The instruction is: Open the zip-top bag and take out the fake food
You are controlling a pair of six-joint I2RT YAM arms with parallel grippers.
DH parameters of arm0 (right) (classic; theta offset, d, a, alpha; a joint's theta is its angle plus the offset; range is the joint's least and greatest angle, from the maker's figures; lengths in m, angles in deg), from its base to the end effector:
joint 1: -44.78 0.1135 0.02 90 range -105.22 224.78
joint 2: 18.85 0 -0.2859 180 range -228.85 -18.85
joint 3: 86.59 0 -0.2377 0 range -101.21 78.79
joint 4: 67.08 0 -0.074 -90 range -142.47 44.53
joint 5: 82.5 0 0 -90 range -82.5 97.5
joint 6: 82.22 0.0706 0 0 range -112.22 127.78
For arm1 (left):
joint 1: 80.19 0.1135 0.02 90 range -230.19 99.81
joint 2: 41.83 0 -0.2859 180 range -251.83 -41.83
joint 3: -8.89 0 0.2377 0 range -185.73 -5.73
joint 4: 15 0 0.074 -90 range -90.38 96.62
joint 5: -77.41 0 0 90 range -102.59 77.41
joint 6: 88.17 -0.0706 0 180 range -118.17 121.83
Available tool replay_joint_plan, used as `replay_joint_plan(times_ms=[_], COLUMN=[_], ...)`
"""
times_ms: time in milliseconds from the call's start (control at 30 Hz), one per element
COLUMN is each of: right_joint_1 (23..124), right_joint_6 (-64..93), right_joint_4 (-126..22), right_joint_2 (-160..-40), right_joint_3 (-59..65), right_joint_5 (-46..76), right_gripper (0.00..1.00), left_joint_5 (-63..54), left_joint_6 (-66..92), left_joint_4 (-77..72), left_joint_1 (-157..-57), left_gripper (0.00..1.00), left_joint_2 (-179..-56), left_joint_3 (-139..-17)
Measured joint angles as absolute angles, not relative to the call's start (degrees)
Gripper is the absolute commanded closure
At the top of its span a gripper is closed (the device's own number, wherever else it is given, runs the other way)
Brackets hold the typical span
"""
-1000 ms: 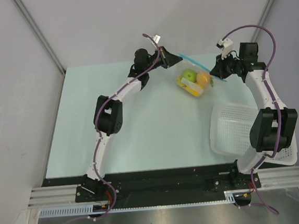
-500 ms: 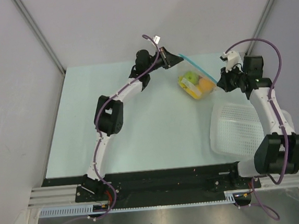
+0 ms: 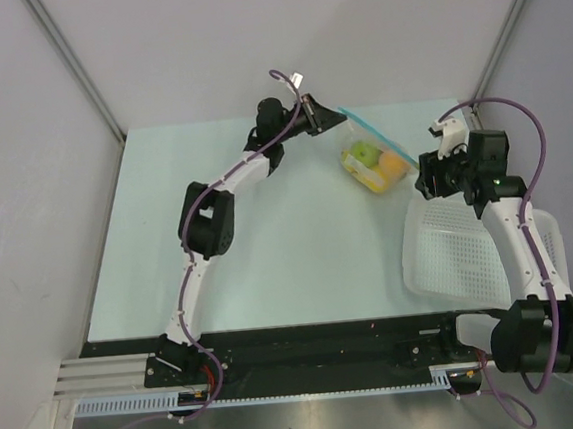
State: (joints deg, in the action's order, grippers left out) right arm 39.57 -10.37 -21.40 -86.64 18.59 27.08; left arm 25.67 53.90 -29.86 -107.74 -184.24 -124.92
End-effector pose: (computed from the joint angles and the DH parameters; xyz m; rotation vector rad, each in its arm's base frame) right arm 0.2587 0.0002 0.3195 -0.4286 2.1623 0.1574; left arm 0.5208 -0.3210 0.2665 0.2645 1.6896 -1.5643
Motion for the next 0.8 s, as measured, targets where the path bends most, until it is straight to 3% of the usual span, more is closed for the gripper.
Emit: replay_joint_plan(times_ms=[167,400,533,667,800], right_joint_1=[40.7,42.3,44.5,46.8,48.7], right_joint_6=[-5.7,-2.6,-0.8,0.7,-0.3], right_joint_4=[-24.2,-29.2,-31.2,-32.3,-30.9], right_joint_2=[-87.6,-97.7,-103.3,-110.0,-116.8], right_joint_3=[16.5,5.9,1.6,-3.4,-9.2], right_joint_5=[29.7,33.5,34.7,37.2,38.2], right_gripper=[0.36,0.37,0.46,0.48,0.67], left_joint_5=[27.7,33.5,35.9,37.3,38.2], left_joint_6=[56.0,59.9,59.8,59.7,60.7], left_joint_4=[-32.9,-42.2,-43.7,-45.4,-48.2], left_joint_1=[-106.4,-106.4,-106.9,-107.8,-108.7], left_gripper=[1.0,1.0,1.0,1.0,1.0], left_joint_2=[-184.7,-186.1,-186.2,-186.2,-186.3], left_joint_3=[-125.4,-125.4,-125.4,-124.9,-123.6])
